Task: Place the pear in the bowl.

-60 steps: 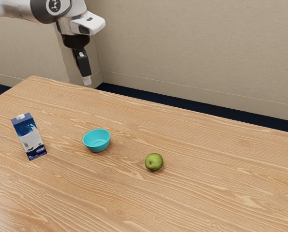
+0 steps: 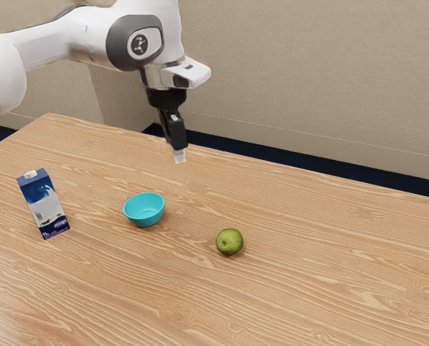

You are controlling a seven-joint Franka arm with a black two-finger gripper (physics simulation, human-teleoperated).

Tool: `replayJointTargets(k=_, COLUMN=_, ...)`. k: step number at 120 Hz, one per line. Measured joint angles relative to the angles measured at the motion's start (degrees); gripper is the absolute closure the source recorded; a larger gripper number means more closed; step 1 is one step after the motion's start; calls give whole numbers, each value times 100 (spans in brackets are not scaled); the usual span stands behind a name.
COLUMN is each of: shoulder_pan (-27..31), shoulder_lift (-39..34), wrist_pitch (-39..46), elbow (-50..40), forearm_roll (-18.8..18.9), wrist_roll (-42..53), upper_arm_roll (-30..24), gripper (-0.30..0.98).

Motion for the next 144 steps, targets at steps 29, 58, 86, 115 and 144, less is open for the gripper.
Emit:
replayJointTargets(k=29, shoulder_pan=-1, shoulder_lift=404, wrist_pitch=717, elbow=-784, forearm_roll=-720, wrist_roll=-801, upper_arm_roll=9, gripper=0)
replayJointTargets(k=58, shoulder_pan=-361, shoulder_lift=1021, wrist_pitch=1387, elbow=-919, forearm_roll=-723, wrist_roll=-1880, upper_arm_roll=91, gripper=0)
replayJointTargets(k=86, shoulder_pan=-496, shoulder_lift=1702, wrist_pitch=2351, elbow=-908, forearm_roll=-904, wrist_roll=-3162, upper_arm_roll=158, gripper=0)
replayJointTargets(k=115, shoulder_pan=-501, shoulder_lift=2150, wrist_pitch=3097, elbow=-829, forearm_roll=-962, wrist_roll=-4153, upper_arm_roll=212, gripper=0)
replayJointTargets(k=144, shoulder_pan=-559, shoulder_lift=2254, wrist_pitch=3350, elbow=-911, forearm_roll=-1003, wrist_roll=-4845, upper_arm_roll=229, gripper=0)
